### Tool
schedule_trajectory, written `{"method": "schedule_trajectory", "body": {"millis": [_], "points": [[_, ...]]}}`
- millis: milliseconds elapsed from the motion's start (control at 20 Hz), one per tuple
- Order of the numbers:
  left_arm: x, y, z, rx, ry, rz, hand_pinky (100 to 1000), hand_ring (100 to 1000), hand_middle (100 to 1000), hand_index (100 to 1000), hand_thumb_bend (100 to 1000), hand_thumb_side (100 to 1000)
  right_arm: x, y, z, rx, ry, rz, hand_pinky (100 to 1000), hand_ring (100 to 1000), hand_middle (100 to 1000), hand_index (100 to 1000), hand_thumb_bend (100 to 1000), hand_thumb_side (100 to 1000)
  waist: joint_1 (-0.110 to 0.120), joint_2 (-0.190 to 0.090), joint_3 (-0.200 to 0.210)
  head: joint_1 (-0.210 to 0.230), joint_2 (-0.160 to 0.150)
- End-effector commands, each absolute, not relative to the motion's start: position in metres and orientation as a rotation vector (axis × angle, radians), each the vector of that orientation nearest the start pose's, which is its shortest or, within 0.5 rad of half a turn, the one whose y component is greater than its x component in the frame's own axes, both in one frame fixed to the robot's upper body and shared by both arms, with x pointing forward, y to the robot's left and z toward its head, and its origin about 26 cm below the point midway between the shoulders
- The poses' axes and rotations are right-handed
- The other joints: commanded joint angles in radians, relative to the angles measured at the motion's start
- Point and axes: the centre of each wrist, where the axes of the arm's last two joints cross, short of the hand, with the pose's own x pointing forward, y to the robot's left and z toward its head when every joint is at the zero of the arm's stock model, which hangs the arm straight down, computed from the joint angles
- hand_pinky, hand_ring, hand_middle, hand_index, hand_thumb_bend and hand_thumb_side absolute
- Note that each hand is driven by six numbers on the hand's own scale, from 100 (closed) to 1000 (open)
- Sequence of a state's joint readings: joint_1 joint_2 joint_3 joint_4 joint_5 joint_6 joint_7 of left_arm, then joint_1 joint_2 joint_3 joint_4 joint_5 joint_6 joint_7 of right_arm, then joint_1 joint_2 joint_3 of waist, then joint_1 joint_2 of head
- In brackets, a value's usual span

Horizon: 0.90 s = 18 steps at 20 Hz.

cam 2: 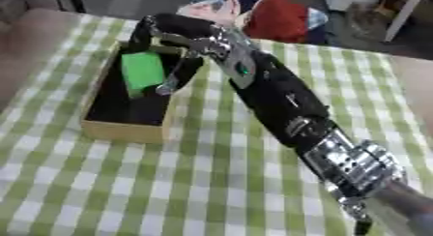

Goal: Pick up objects on the table and place them in the box.

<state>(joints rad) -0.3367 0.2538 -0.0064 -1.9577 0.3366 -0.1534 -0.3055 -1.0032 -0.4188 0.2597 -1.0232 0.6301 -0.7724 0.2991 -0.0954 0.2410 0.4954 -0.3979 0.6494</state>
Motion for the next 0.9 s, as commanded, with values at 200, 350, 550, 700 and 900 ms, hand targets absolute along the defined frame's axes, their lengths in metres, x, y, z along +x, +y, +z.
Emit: {"method": "schedule_trajectory", "body": {"millis": [200, 350, 550, 700, 900], "points": [[0.306, 0.243, 0.209, -0.488, -2.412, -0.477, 723, 558, 575, 726, 100, 725, 0.478, -0.215, 0.228, 0.638, 2.381, -2.22, 670, 796, 612, 738, 455, 336, 0.013, -0.017, 0.005, -0.026, -0.012], [0.306, 0.243, 0.21, -0.488, -2.413, -0.478, 723, 558, 576, 727, 100, 722, 0.479, -0.216, 0.222, 0.664, 2.326, -2.263, 719, 865, 759, 896, 501, 517, 0.012, -0.02, -0.002, -0.021, -0.014], [0.306, 0.243, 0.21, -0.487, -2.411, -0.479, 723, 559, 576, 728, 100, 721, 0.481, -0.221, 0.22, 0.727, 2.377, -2.231, 745, 905, 828, 939, 561, 610, 0.014, -0.023, -0.009, -0.019, -0.015], [0.306, 0.244, 0.209, -0.483, -2.408, -0.479, 724, 560, 577, 729, 100, 722, 0.48, -0.223, 0.222, 0.764, 2.418, -2.176, 765, 925, 856, 949, 609, 646, 0.017, -0.026, -0.018, -0.017, -0.013], [0.305, 0.246, 0.207, -0.474, -2.402, -0.48, 724, 560, 577, 730, 100, 722, 0.478, -0.228, 0.228, 0.793, 2.479, -2.106, 767, 938, 855, 951, 603, 603, 0.022, -0.03, -0.037, -0.009, -0.008]]}}
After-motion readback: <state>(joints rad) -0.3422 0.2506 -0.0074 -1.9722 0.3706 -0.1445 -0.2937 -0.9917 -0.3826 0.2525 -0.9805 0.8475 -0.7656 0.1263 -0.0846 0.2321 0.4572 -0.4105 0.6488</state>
